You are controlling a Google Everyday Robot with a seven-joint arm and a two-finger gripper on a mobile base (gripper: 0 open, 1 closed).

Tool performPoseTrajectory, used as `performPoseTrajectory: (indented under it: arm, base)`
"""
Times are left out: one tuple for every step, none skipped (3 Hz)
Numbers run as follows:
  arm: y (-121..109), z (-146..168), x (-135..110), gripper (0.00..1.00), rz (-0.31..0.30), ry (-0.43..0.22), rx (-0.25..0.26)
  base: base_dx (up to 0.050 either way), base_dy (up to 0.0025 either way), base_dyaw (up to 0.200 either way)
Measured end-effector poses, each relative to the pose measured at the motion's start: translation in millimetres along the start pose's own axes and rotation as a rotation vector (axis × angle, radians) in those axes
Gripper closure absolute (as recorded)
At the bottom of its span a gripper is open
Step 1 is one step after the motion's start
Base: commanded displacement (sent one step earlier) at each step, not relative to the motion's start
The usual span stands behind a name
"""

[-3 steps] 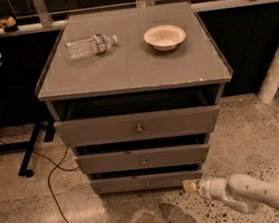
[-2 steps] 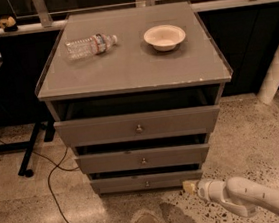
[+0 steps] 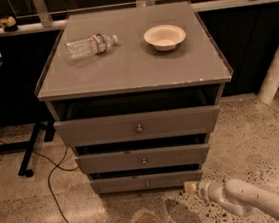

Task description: Open bottom drawer

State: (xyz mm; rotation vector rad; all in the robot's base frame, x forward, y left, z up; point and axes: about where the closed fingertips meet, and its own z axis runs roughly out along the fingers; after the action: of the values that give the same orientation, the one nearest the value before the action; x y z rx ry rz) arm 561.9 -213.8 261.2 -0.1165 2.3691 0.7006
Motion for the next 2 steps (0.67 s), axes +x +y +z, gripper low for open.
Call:
performPoseTrajectory:
  arm:
    - [-15.9,24.9,3.3,1.0,0.01,0.037,-0.037]
    - [-21.3,45.9,-6.1,1.0,0.002,0.037,-0.07]
  base:
    - [0.0,0.0,0.0]
    - [0.0,0.0,0.0]
